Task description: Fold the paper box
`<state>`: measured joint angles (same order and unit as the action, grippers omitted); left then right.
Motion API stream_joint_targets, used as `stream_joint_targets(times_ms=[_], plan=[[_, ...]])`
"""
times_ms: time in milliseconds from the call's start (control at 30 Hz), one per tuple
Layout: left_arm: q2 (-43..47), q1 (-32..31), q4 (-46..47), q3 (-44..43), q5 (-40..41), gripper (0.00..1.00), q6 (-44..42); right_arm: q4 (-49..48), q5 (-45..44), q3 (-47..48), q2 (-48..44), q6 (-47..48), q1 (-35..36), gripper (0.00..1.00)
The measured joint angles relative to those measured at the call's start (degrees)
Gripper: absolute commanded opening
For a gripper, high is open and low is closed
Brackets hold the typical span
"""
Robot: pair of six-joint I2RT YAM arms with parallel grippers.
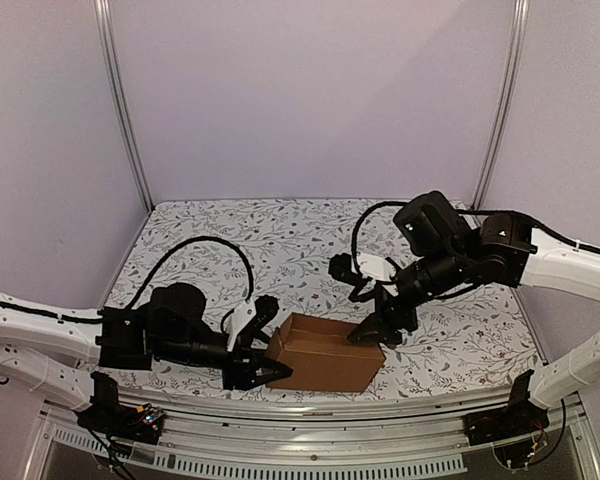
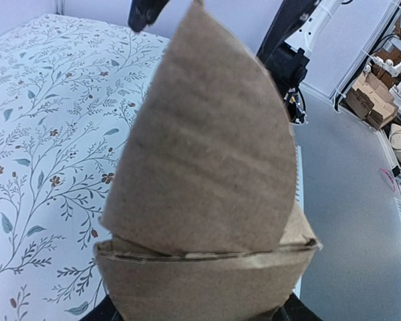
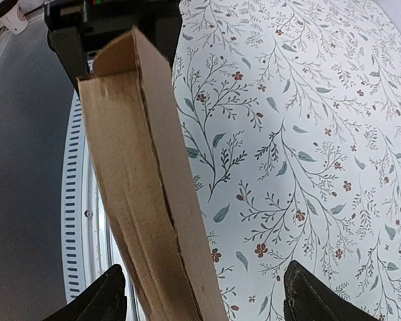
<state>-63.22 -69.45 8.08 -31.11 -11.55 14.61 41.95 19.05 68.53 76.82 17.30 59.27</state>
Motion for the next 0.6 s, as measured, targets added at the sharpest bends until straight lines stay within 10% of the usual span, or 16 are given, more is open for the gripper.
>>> stream_joint_targets(times_ms=[600], plan=[[-1.55, 0.04, -0.02, -0.02, -0.07, 0.03, 0.31, -18.95, -8.31, 4.57, 0.96, -11.21, 5.88, 0.08]])
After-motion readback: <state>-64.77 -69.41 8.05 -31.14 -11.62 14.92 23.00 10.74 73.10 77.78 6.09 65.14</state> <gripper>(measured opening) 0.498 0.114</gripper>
